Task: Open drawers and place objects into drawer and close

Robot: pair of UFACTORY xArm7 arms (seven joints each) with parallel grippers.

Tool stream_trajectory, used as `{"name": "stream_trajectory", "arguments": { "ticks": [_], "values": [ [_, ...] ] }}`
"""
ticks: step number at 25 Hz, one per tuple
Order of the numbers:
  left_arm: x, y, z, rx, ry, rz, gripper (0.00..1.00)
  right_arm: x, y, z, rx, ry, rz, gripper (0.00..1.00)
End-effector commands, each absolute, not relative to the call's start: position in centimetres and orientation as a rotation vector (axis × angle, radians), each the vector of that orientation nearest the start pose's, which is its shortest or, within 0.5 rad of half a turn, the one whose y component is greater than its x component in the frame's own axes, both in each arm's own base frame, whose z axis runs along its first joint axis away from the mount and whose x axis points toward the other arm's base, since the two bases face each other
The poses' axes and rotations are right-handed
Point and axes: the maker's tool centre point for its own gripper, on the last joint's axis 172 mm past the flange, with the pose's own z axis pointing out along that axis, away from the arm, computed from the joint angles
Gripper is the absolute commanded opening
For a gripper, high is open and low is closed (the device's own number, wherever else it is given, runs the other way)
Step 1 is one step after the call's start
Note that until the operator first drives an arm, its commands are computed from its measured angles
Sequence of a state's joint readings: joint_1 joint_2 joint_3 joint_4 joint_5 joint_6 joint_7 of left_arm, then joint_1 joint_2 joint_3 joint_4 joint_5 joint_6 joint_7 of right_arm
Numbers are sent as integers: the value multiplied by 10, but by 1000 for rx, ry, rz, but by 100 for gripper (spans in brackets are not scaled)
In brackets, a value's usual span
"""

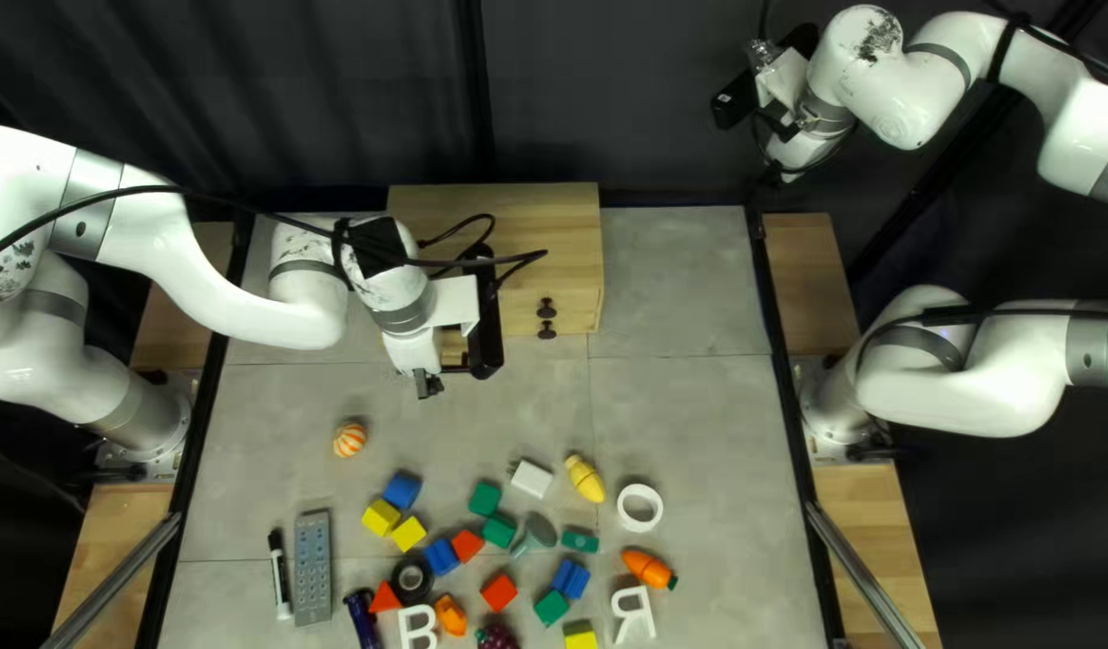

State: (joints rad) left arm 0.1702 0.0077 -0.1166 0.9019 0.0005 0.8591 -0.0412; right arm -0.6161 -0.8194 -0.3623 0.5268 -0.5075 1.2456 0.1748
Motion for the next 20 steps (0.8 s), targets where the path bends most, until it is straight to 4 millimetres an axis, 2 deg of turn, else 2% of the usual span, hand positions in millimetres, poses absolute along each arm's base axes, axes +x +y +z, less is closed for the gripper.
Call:
{"name": "stream_trajectory", "arguments": {
  "ticks": [1,8,13,20],
  "values": [
    [454,21,140,-3136,-152,-60,100,100,-285,235,-3038,1483,-3,100],
    [458,28,154,-3099,-162,-63,100,100,-285,235,-3038,1483,-3,100],
    [462,38,151,-3081,-169,-76,100,100,-285,235,-3038,1483,-3,100],
    [473,39,141,-3092,-164,-78,100,100,-285,235,-3038,1483,-3,100]
  ]
}}
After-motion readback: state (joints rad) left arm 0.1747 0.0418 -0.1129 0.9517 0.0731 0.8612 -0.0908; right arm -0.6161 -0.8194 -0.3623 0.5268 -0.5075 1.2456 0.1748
